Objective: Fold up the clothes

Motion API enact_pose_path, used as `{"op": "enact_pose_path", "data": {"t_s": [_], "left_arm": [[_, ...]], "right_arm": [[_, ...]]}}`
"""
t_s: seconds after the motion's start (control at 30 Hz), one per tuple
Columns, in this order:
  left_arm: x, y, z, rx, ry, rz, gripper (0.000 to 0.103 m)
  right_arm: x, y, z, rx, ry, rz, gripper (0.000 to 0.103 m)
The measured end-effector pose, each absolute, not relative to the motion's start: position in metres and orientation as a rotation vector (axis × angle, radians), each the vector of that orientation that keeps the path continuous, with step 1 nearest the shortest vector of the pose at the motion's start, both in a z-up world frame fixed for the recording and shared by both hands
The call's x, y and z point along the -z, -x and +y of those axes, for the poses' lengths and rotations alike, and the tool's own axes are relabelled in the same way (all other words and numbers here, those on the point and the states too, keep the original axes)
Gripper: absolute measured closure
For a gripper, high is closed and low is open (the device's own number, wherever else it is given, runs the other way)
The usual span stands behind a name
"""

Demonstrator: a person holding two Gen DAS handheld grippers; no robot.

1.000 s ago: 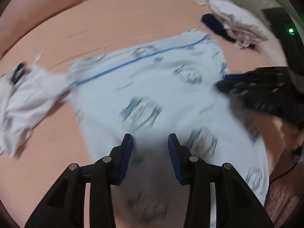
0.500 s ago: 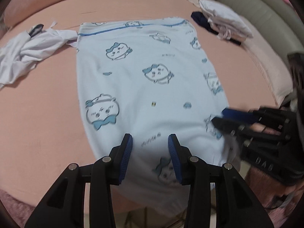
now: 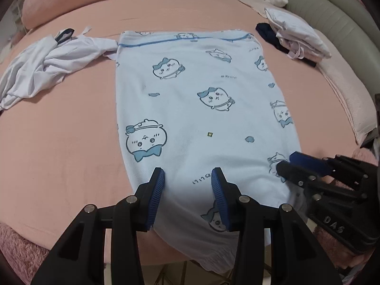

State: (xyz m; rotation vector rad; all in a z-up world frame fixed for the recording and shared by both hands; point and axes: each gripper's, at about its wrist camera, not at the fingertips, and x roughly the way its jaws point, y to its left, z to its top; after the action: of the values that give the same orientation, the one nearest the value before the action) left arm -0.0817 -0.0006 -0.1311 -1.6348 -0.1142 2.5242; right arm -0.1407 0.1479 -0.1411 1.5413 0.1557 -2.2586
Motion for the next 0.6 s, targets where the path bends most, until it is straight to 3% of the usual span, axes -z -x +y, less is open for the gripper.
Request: {"op": "enact_pose_path", "data": {"t_s": [0.53,0.6], "left_arm": [[0.133,0.073,-0.004,-2.518,1.706,-0.031,0.059],[0.132,0.068,-0.018,-2.519,1.743,-0.114,0.058]], "right_arm": [[0.146,0.135,0.139,2.274,-1.572,0.231,0.076],[0.150,0.134,0.141,2.301,-1.607,0.284,0.073]]}}
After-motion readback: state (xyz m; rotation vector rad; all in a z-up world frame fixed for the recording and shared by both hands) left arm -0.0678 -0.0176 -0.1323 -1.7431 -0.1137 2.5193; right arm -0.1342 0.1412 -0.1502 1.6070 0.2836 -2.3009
